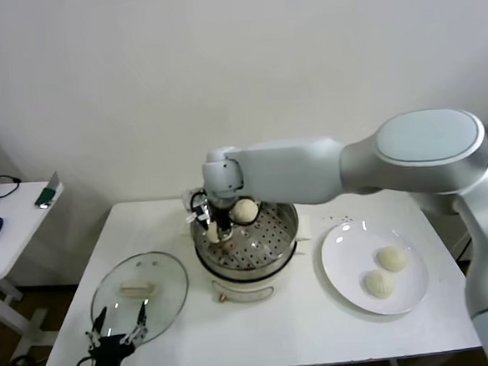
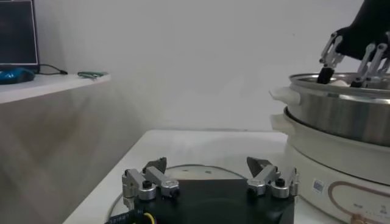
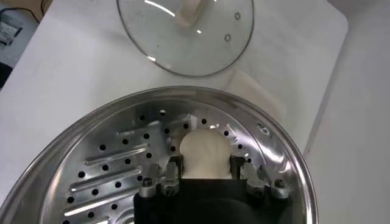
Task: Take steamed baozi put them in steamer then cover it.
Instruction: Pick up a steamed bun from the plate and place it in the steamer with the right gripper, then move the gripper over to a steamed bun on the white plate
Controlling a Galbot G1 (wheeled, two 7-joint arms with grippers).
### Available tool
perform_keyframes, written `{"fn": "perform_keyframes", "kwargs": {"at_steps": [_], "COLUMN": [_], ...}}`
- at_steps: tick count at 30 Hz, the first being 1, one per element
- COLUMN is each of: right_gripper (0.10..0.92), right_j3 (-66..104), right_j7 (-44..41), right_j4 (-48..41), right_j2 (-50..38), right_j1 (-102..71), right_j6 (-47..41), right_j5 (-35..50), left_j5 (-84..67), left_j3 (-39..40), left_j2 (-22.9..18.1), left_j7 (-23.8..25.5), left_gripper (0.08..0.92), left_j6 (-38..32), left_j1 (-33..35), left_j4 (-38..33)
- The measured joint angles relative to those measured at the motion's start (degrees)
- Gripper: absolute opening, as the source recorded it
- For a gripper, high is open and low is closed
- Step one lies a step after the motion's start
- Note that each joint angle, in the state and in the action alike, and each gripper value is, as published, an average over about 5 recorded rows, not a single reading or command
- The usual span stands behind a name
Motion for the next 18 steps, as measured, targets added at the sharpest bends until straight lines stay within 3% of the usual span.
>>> {"fn": "perform_keyframes", "kwargs": {"at_steps": [8,18], "right_gripper": [0.791,0.823], "right_j3": [0.12,-0.24], "right_j7": [0.34,-1.37], "right_j4": [0.50,3.37], "right_j2": [-0.55,-4.47], "right_j1": [-0.07,3.00], "right_j6": [-0.20,1.40], "right_j5": [-0.40,-0.45], "left_j5": [0.00,0.11], "left_j3": [-0.09,0.10], "left_j2": [-0.10,-0.38], "left_j7": [0.00,0.00], "left_gripper": [0.823,0.823], "left_j6": [-0.04,0.07], "left_j1": [0.09,0.02], "left_j4": [-0.12,-0.54]}}
